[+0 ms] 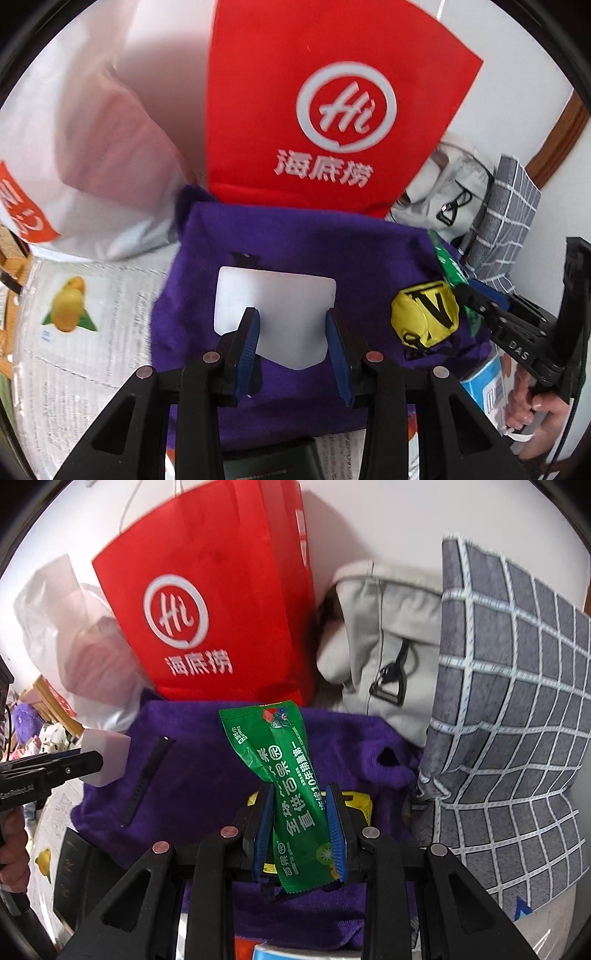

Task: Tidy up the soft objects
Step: 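Lower the sponge block and green packet onto the towel and open both grippers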

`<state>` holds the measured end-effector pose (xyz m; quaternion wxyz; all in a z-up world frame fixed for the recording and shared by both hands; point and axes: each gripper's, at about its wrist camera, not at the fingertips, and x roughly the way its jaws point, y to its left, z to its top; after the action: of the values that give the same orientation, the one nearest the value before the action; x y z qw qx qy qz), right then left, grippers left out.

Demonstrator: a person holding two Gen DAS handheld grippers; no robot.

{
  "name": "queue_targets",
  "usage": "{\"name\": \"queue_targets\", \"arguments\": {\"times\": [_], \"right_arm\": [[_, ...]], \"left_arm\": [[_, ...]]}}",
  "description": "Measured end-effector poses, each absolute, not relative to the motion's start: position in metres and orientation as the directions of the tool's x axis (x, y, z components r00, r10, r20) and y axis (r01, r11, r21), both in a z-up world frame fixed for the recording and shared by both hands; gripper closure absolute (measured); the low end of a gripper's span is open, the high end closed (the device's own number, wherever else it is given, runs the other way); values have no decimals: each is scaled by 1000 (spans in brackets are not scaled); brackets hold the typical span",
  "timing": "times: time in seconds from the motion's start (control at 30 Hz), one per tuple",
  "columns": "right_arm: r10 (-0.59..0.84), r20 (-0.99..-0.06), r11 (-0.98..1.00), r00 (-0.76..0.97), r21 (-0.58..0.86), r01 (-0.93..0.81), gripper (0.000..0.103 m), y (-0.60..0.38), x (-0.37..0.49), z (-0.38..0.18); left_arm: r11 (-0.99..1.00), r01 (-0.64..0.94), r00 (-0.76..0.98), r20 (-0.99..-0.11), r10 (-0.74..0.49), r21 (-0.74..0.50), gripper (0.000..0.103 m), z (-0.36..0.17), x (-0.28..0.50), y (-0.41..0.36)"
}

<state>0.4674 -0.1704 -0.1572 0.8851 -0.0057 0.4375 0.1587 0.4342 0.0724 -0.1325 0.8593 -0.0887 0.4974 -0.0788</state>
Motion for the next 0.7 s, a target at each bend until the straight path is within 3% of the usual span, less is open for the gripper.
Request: {"name": "queue_targets", "arguments": {"times": [0.4,0.63,0.7], "right_arm": [[240,-828,950,507,93,-298,71,-155,474,-180],[252,-808,943,532,82,-322,49,-150,467,-167],[259,-800,943,541,89,-320,47,-152,464,-162]], "left_arm": [[987,57,456,-876,-158,-148,65,-152,439,57],[982,54,412,-891,-189,-183,57,-161,442,50],[983,55,417,-890,-183,-176,50,-158,440,48]]}}
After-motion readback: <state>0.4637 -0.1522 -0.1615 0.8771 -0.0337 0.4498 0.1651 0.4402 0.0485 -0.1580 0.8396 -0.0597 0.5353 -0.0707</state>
